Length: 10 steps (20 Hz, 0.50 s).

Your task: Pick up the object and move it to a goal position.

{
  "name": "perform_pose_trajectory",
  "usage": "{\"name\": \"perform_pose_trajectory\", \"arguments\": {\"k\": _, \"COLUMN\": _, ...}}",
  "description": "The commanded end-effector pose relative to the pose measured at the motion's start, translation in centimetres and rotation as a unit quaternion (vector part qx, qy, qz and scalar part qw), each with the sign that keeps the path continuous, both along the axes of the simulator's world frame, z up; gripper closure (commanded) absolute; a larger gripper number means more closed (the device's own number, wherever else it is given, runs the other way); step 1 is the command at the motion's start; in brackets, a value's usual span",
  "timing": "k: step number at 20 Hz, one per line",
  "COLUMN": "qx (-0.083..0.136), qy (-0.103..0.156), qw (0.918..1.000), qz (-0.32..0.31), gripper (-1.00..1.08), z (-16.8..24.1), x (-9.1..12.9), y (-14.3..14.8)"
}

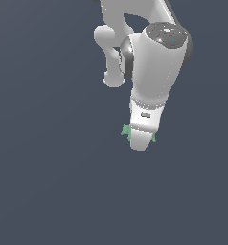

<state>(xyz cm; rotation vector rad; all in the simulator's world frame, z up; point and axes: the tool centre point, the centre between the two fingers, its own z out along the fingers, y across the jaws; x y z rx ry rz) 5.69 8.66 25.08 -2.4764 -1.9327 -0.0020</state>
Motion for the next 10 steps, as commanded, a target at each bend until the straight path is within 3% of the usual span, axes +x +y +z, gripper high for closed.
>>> {"name": "perform_pose_trajectory", "arguments": {"k": 1, "qx": 0.000, "qy": 0.001, "qw": 1.0000, "qz": 0.000, "gripper": 1.08, "z": 2.7, "x": 0.2, "y": 0.4}}
{"name": "perform_pose_trajectory", "arguments": {"k": 10, "qx": 0.000, "qy": 0.001, "qw": 1.0000, "qz": -0.001, "gripper": 1.08, "z": 8.9, "x": 1.1, "y": 1.2}}
